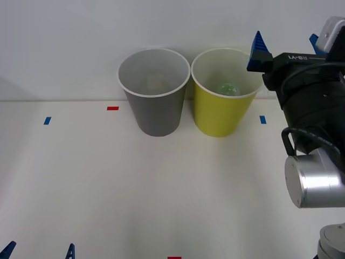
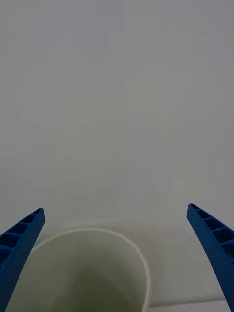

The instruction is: Put cans in the gray bin and PET bottles in the light green bin.

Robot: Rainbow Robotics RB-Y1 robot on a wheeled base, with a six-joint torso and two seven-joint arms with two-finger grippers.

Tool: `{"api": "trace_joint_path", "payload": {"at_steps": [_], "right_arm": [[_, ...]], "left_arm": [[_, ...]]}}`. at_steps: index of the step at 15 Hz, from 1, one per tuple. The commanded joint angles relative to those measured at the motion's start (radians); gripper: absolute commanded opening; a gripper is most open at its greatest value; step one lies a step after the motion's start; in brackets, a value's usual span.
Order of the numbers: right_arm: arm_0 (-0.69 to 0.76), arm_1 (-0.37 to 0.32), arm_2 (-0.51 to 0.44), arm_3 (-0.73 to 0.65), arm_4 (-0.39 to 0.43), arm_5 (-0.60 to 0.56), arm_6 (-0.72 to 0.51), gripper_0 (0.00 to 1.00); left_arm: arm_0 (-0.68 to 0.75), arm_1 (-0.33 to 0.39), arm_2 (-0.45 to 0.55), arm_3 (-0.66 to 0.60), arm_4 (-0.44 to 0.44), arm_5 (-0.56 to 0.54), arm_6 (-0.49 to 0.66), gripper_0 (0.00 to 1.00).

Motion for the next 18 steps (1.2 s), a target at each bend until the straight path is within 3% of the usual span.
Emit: {"api": "trace_joint_path", "payload": {"at_steps": [1, 3, 9, 13, 18], "right_arm": [[0.113, -0.045, 0.018, -0.058, -0.014, -0.068, -0.006, 1.00], [0.184, -0.045, 0.025, -0.061, -0.018, -0.159, -0.001, 1.00], [0.300, -0.055, 0.043, -0.071, 0.004, -0.240, -0.007, 1.00], [0.399, -0.052, 0.031, 0.071, 0.052, -0.533, -0.014, 1.00], [0.506, -0.107, 0.000, 0.148, 0.076, -0.704, -0.034, 1.00]], "left_arm": [[0.000, 0.000, 0.000, 0.000, 0.000, 0.000, 0.000, 1.00], [0.000, 0.000, 0.000, 0.000, 0.000, 0.000, 0.000, 1.00], [0.000, 0.000, 0.000, 0.000, 0.000, 0.000, 0.000, 1.00], [0.000, 0.000, 0.000, 0.000, 0.000, 0.000, 0.000, 1.00], [0.000, 0.000, 0.000, 0.000, 0.000, 0.000, 0.000, 1.00]]}}
